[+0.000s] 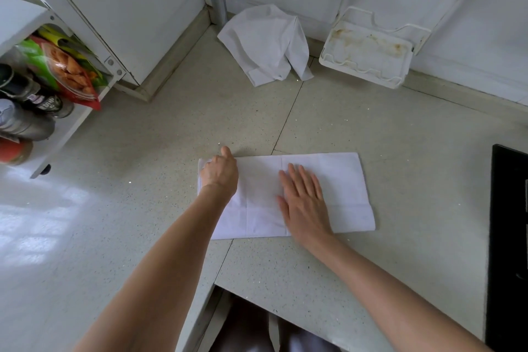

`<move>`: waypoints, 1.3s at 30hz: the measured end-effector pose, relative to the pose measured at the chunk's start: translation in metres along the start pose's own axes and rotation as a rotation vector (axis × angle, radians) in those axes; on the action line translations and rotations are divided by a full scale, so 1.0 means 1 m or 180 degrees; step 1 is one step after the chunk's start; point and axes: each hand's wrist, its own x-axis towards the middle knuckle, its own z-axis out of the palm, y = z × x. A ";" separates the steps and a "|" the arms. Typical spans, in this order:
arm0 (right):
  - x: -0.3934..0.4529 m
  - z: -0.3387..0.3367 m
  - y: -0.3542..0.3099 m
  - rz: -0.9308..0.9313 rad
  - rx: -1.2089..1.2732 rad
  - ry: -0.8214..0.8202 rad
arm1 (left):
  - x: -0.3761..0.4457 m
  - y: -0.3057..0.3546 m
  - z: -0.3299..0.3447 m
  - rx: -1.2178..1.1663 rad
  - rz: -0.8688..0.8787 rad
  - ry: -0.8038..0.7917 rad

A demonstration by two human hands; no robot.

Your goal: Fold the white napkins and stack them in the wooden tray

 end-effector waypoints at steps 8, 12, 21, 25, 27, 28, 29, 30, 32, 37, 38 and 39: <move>0.002 0.020 0.013 -0.0108 -0.0162 -0.0347 | -0.068 0.014 0.049 0.0071 0.1355 0.1223; -0.002 0.019 0.019 -0.0221 -0.0094 -0.0376 | -0.098 0.001 0.089 -0.0004 0.1007 0.0839; -0.048 0.001 0.099 0.0899 -0.0192 -0.0304 | -0.102 -0.001 0.084 0.0242 0.0817 0.0357; -0.047 -0.018 0.097 0.1865 0.0191 0.0077 | -0.105 0.009 0.070 0.0434 0.0791 0.0060; -0.039 -0.028 0.082 0.1917 0.0289 0.0361 | -0.099 0.013 0.053 0.0628 0.0865 -0.0036; -0.033 -0.033 0.075 0.2019 0.0369 0.0364 | -0.094 0.014 0.044 0.0763 0.1008 -0.0022; -0.027 -0.036 0.069 0.2210 0.0466 0.0282 | -0.088 0.014 0.035 0.0883 0.1205 -0.0019; -0.022 -0.039 0.064 0.2457 0.0579 0.0158 | -0.080 0.015 0.028 0.0963 0.1414 -0.0071; -0.015 -0.042 0.061 0.2906 0.0877 -0.0043 | -0.068 0.017 0.017 0.1058 0.1709 -0.0314; -0.010 -0.037 0.073 0.2759 0.2053 -0.0090 | -0.056 0.031 0.016 0.0932 0.1735 -0.0769; -0.013 -0.036 0.077 0.2685 0.2309 0.0031 | -0.056 0.032 0.017 0.0928 0.1713 -0.0795; -0.016 -0.035 0.082 0.2662 0.2498 0.0142 | -0.057 0.033 0.018 0.0936 0.1701 -0.0799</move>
